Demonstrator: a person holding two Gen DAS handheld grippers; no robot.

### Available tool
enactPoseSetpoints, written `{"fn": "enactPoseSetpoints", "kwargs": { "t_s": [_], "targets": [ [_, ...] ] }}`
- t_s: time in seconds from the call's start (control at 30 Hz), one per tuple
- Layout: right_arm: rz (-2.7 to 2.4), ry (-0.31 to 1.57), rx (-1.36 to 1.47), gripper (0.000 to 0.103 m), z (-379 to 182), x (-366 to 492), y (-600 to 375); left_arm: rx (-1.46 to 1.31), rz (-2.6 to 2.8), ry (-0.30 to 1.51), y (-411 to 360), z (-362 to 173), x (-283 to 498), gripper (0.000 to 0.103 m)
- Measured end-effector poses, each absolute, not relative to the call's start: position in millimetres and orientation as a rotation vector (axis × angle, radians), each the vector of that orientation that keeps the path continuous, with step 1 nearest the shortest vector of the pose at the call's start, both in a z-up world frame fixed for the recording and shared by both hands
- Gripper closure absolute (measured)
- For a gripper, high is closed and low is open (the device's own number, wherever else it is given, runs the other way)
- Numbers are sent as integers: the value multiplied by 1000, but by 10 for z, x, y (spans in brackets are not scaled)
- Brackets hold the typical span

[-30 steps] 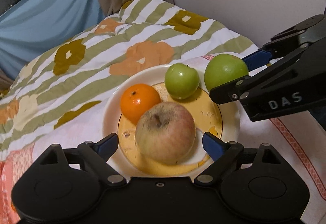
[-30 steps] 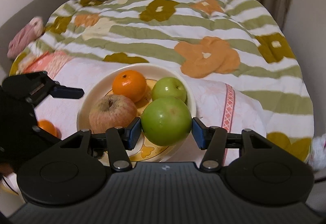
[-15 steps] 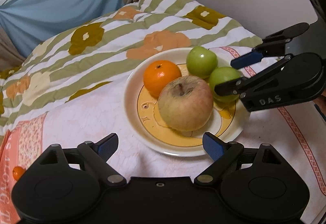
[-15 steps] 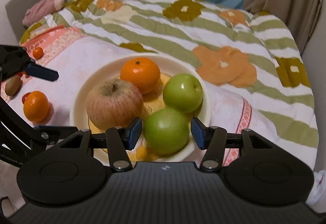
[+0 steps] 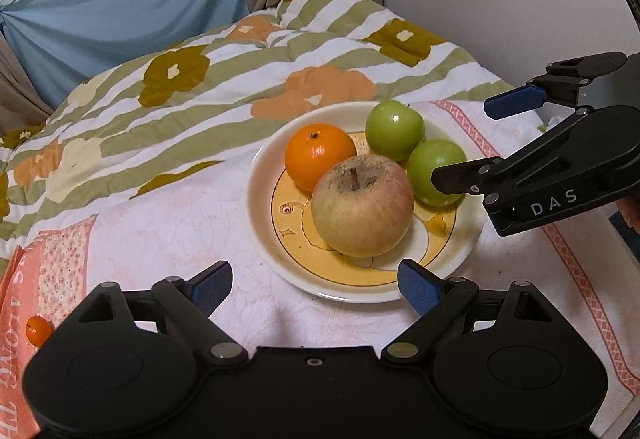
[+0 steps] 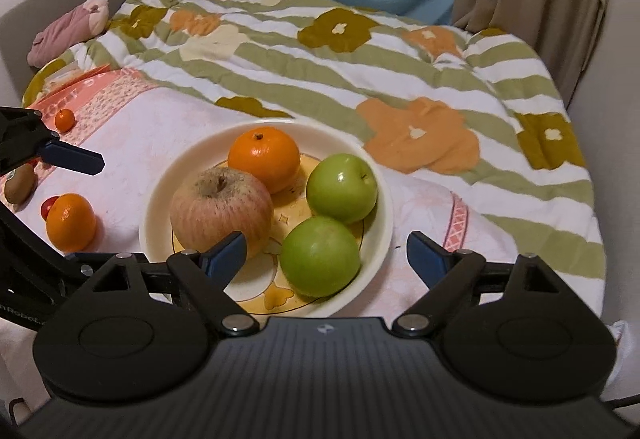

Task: Organize fruits
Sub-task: 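Move both tools back toward the remaining fruits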

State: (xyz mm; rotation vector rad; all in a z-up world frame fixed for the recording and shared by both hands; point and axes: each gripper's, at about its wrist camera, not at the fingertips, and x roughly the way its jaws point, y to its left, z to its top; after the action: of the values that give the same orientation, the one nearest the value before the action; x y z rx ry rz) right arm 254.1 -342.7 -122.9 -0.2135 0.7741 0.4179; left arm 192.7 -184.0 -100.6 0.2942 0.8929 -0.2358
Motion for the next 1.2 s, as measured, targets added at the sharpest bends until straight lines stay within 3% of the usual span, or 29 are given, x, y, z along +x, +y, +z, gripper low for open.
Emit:
{"fn": "enactPoseSetpoints", "kwargs": {
  "t_s": [0.37, 0.5, 1.2],
  "targets": [
    [370, 730, -210, 0, -853, 2306, -3263, 246, -185, 845, -1621, -664, 1710, 10],
    [322, 725, -168, 0, -683, 2205, -3174, 237, -162, 786, -1476, -505, 1550, 0],
    [257, 690, -13, 0, -103, 1173, -2136, 173, -149, 706, -213, -85, 589, 0]
  ]
}}
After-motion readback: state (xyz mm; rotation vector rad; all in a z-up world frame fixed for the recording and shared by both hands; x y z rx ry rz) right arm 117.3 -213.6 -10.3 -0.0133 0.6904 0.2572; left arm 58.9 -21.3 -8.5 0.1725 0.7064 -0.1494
